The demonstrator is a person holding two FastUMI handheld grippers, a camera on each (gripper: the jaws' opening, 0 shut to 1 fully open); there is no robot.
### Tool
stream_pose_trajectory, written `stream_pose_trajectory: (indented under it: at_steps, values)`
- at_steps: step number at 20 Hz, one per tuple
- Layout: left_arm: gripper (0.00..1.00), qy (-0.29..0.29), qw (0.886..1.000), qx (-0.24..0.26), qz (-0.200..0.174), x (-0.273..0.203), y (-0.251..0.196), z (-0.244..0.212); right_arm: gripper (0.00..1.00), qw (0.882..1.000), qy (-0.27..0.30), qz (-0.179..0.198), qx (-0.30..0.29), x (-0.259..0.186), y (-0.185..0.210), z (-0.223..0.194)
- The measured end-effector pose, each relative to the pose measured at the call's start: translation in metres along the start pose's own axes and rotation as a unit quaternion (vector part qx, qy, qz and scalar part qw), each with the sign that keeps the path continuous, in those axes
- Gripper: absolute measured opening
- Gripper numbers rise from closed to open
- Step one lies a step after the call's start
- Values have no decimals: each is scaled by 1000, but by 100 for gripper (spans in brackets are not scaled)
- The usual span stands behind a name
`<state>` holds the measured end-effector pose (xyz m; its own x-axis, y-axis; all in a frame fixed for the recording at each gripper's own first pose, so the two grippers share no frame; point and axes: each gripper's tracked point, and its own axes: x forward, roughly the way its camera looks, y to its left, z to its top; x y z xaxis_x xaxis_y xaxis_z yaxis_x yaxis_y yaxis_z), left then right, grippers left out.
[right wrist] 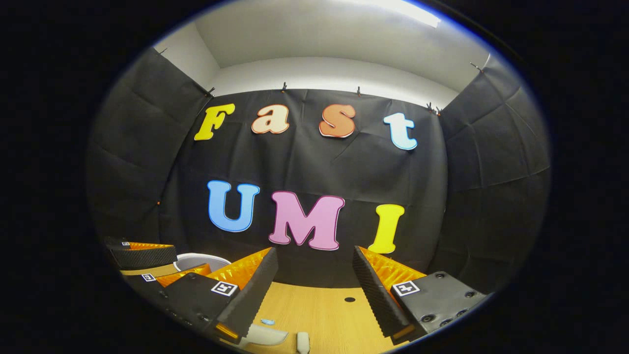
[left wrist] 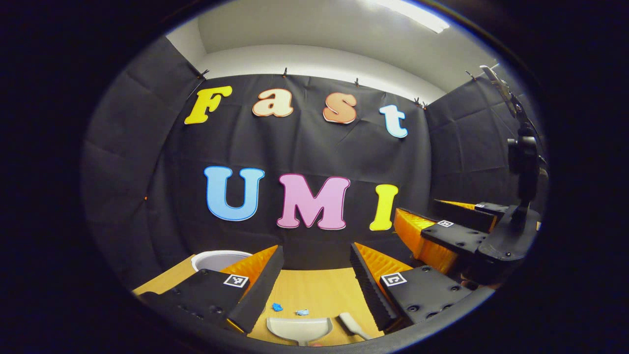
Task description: Pick up the small broom and dustpan from the desktop, sweep the trash into the dustpan with the broom, and then empty the trash into the garbage bin.
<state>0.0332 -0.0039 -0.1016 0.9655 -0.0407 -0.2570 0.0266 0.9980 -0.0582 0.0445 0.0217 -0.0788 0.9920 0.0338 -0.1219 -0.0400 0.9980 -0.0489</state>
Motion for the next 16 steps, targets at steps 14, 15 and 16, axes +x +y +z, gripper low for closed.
stream_pose_trajectory:
  at_steps: [14, 15, 16]
  values:
    - [81, 267, 962, -40, 42, 73, 6, -167, 98, 961, 256, 62, 80, 72, 4, -207]
    - [81, 290, 956, -36, 42, 72, 7, -177, 99, 952, 286, 66, 88, 71, 9, -225]
    - [81, 316, 947, -33, 40, 70, 7, -189, 98, 940, 320, 69, 96, 66, 14, -245]
